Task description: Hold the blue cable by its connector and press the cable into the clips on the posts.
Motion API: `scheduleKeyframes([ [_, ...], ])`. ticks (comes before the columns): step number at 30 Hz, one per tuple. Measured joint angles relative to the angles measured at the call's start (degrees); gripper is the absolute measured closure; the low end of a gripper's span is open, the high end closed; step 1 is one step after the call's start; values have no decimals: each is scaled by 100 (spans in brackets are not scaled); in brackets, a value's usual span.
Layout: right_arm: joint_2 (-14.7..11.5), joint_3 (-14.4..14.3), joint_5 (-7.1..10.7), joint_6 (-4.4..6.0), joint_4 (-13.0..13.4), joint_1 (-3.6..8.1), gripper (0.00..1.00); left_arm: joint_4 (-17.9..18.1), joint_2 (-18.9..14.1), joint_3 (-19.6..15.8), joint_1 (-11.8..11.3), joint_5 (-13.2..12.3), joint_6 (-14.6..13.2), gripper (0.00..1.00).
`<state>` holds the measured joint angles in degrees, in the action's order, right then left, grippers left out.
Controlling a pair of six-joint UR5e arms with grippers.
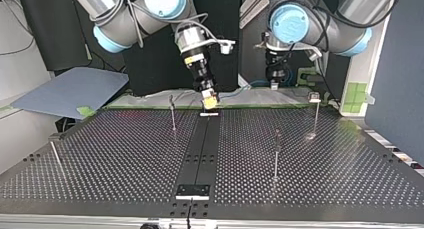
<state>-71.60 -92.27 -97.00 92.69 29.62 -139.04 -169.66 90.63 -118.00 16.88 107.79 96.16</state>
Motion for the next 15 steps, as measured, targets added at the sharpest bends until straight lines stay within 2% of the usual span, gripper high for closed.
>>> scheduleKeyframes([
  [3,2,61,5,17,-18,11,100,-140,-19,94,-153,21,-27,100],
  [8,15,135,3,22,-24,5,100,-380,-144,237,-372,200,-181,100],
  [15,85,249,-10,23,-32,-1,100,-551,-101,474,-590,131,-110,100],
])
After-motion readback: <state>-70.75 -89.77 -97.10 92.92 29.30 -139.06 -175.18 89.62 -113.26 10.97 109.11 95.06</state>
